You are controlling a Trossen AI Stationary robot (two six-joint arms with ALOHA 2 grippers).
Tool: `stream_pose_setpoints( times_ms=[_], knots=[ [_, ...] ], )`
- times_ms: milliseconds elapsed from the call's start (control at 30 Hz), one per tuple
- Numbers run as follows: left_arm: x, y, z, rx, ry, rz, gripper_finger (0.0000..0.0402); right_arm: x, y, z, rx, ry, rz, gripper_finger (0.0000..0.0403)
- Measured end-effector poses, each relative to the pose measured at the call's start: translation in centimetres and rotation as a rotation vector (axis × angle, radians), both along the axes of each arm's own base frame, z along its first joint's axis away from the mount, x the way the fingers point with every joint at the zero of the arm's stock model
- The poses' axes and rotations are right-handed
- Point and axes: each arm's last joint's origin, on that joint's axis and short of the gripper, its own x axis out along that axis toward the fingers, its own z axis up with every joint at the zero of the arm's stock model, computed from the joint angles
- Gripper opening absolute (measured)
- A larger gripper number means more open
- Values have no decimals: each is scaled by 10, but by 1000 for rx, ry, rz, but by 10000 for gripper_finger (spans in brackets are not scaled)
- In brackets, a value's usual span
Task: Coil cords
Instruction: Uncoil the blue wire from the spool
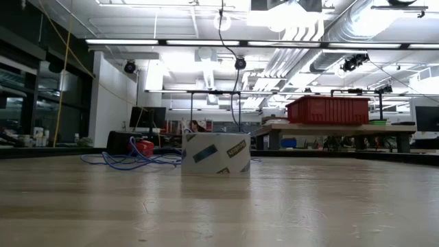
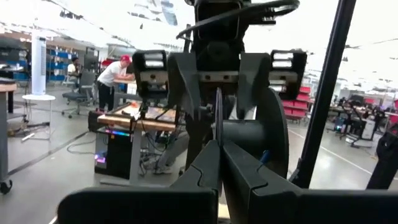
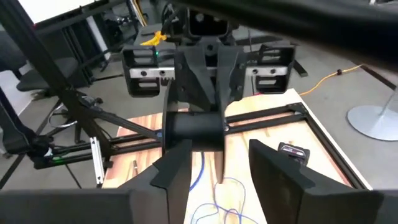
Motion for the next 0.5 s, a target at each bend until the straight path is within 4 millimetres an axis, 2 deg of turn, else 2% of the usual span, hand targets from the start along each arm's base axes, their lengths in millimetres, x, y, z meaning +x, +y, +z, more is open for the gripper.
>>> stream_pose_setpoints(
  times_ms=[200, 300, 400, 500],
  knots=[
    [6, 1, 0, -4, -29, -1, 0, 4, 0, -4, 5, 16, 5, 112],
    [7, 1, -3, -10, -5, -2, 0, 4, 0, -3, 9, 12, 3, 75],
    [7, 1, -4, -10, 3, -3, 0, 3, 0, -3, 9, 13, 3, 19],
    [7, 1, -4, -12, 2, 1, 0, 3, 0, -2, 25, 11, -4, 6]
  ],
)
